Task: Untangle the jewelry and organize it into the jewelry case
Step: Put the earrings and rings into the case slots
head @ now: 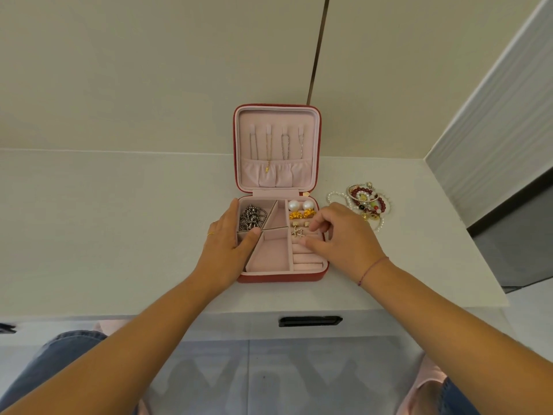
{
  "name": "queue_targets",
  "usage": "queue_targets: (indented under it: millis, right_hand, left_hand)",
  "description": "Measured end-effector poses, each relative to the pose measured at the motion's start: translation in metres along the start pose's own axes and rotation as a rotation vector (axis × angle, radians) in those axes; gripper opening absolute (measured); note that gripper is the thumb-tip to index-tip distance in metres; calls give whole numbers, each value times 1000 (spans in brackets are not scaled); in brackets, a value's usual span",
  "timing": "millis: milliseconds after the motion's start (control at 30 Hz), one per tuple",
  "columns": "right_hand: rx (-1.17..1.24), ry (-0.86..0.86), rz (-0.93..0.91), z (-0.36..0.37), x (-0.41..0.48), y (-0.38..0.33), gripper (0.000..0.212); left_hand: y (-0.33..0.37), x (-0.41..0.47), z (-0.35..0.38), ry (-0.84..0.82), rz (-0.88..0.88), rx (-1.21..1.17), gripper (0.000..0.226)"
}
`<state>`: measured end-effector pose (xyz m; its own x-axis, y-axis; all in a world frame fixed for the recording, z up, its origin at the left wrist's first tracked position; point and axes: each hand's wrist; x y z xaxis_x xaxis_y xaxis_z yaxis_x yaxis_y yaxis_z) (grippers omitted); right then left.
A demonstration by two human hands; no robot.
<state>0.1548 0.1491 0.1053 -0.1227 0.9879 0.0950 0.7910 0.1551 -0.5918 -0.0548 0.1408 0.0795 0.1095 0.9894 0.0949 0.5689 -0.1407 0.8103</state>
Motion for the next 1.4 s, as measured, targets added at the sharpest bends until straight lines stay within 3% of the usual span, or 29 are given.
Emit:
queue_targets:
  millis: [100,467,800,1000,1167,1400]
  right_hand:
    - [-81,15,-19,6,-2,-3,22]
    - [-166,-27,-78,-4,5,3,13]
    - [-265,9,-342,-3,10,14,19]
    - [-66,59,-194,-1,8,11,28]
    - [-63,45,-76,-6,8,12,16]
    - [143,-16,143,-4,7,17,9]
  left_hand:
    - [-8,2,0,-1,20,5,39]
    - [-4,2,1,-5,-8,21,50]
    - [3,0,0,-6,-35,11,52]
    - [2,-1,0,-4,-36,18,54]
    - [7,-1,-1,11,-26,5,53]
    - [7,-2,-1,-3,-54,23,56]
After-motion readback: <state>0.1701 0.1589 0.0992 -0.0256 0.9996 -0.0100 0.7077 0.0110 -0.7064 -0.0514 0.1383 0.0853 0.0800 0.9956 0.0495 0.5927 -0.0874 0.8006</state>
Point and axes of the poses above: each hand's wrist, its own x-axis towards the middle knuckle, its own z-axis out of the palm, y = z × x, and after that the axes turned 3 degrees about z, right-handed
